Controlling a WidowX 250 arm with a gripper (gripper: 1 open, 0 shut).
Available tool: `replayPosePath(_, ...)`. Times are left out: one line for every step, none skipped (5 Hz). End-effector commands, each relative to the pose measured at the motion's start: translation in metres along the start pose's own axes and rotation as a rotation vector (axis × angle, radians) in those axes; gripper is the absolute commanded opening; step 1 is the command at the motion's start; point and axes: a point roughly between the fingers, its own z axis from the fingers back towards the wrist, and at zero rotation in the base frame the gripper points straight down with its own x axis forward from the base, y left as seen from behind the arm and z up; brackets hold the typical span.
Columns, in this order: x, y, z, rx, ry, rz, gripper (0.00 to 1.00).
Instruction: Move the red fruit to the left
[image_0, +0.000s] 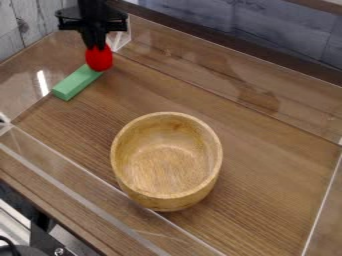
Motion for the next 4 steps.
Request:
replayPosePath(0.015, -0.01, 0.016, -0.003, -0.038, -0.008, 1.0)
replayPosePath(0.017, -0.002, 0.01, 0.002, -0.023, 0.012, 0.0)
replayPosePath(0.02, 0.007, 0.008, 0.008, -0.012, 0.039, 0.0)
replayPosePath(0.016, 0.015, 0.01, 0.021, 0.006, 0.088, 1.0)
